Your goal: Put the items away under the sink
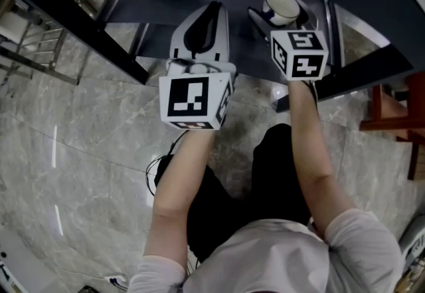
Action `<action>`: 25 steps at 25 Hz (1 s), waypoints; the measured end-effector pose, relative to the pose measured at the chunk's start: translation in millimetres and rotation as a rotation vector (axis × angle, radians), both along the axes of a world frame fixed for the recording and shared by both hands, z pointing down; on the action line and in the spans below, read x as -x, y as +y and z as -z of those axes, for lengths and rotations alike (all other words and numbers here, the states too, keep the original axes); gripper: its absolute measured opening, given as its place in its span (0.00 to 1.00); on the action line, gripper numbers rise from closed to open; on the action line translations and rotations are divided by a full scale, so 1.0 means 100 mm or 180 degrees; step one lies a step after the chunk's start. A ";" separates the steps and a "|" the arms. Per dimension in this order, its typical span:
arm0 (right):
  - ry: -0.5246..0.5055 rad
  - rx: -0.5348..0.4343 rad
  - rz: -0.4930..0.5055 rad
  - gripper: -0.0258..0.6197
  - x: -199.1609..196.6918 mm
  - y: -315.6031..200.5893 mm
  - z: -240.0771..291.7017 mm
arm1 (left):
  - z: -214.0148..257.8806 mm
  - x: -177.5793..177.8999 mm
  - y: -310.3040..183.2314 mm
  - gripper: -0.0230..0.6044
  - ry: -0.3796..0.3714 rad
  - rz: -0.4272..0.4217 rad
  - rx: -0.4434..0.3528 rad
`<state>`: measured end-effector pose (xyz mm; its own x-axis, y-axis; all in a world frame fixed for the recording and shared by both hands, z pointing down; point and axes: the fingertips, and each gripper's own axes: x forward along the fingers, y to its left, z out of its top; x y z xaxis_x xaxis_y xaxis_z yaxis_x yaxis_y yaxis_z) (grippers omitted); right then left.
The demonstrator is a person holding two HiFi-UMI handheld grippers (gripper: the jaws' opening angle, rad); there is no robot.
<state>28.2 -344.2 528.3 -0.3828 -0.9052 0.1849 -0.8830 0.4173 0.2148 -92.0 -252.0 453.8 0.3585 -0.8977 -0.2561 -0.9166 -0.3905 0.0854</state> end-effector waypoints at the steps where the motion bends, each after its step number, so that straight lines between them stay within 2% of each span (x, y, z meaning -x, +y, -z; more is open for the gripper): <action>1: -0.0005 -0.0001 0.0005 0.70 0.00 0.01 0.00 | 0.00 0.00 0.00 0.07 0.0001 -0.0002 0.0002; 11: -0.0181 -0.0184 0.0007 0.70 -0.06 0.14 0.10 | -0.02 -0.01 0.02 0.07 -0.0019 0.0009 -0.0004; 20: -0.0149 -0.0364 0.0073 0.70 -0.05 0.37 0.19 | -0.12 0.01 -0.01 0.07 -0.0087 0.0061 0.0048; 25: -0.0195 -0.0479 0.0020 0.70 -0.15 0.51 0.21 | -0.18 0.04 0.04 0.07 -0.0286 0.0099 0.0015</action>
